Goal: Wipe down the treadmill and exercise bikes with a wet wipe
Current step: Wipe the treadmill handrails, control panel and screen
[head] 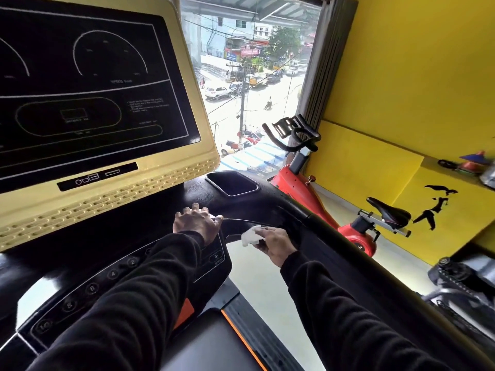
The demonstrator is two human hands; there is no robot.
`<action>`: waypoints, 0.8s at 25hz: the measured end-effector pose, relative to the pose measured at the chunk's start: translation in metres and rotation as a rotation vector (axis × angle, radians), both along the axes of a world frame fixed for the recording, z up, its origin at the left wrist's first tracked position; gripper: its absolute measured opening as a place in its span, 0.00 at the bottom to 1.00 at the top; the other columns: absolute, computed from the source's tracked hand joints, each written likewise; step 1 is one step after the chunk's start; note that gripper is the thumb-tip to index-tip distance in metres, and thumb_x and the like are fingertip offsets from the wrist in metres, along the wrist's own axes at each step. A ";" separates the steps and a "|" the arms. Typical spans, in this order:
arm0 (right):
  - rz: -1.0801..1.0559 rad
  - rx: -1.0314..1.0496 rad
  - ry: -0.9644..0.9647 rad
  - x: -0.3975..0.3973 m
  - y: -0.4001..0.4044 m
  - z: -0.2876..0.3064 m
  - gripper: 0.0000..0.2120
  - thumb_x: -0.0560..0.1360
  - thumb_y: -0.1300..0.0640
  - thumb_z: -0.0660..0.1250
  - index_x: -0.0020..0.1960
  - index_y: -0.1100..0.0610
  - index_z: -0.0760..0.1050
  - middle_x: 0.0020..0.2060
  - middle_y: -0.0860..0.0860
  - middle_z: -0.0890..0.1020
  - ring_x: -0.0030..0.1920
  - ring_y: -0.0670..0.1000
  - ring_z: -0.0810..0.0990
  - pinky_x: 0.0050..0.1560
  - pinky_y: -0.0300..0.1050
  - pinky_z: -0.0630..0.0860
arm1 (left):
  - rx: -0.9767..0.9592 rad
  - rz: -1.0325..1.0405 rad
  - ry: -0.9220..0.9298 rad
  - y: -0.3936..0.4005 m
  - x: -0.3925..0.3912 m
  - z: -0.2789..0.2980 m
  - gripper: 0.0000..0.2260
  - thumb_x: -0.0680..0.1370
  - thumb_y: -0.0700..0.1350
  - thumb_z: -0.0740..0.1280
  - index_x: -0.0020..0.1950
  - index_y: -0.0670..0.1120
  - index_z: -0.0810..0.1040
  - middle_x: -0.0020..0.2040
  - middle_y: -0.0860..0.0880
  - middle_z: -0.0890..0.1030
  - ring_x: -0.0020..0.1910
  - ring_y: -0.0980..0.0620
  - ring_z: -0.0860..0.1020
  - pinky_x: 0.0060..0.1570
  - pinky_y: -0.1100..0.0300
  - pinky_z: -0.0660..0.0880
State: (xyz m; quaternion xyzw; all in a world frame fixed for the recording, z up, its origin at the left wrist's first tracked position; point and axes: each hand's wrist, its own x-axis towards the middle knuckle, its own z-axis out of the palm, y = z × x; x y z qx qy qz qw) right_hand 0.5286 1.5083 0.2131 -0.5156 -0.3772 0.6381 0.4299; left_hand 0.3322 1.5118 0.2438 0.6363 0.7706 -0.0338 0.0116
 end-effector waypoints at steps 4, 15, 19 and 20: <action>-0.073 0.040 0.014 -0.014 0.005 0.015 0.08 0.78 0.68 0.61 0.43 0.63 0.77 0.34 0.56 0.78 0.30 0.47 0.78 0.30 0.36 0.75 | -0.018 0.039 -0.082 0.004 0.002 0.004 0.30 0.80 0.65 0.51 0.73 0.47 0.69 0.74 0.45 0.67 0.71 0.43 0.67 0.65 0.48 0.64; 0.095 0.755 -0.819 -0.059 0.120 0.012 0.08 0.77 0.57 0.64 0.49 0.55 0.82 0.44 0.55 0.84 0.46 0.56 0.80 0.47 0.46 0.73 | -0.001 0.343 -0.311 0.050 -0.018 0.003 0.24 0.76 0.59 0.62 0.68 0.49 0.76 0.69 0.47 0.72 0.67 0.44 0.72 0.65 0.50 0.70; 0.459 1.101 -0.981 -0.074 0.149 -0.012 0.09 0.77 0.63 0.65 0.53 0.56 0.83 0.45 0.53 0.80 0.50 0.53 0.80 0.50 0.43 0.73 | -0.025 0.454 -0.348 0.053 -0.016 0.002 0.26 0.75 0.59 0.62 0.72 0.51 0.71 0.70 0.48 0.70 0.68 0.44 0.70 0.67 0.50 0.69; 0.569 1.093 -0.912 -0.078 0.151 -0.015 0.09 0.76 0.63 0.66 0.54 0.57 0.82 0.43 0.49 0.78 0.48 0.46 0.80 0.51 0.39 0.74 | -0.026 0.473 -0.350 0.053 -0.016 0.003 0.28 0.76 0.60 0.61 0.73 0.51 0.70 0.70 0.48 0.69 0.69 0.44 0.70 0.67 0.50 0.69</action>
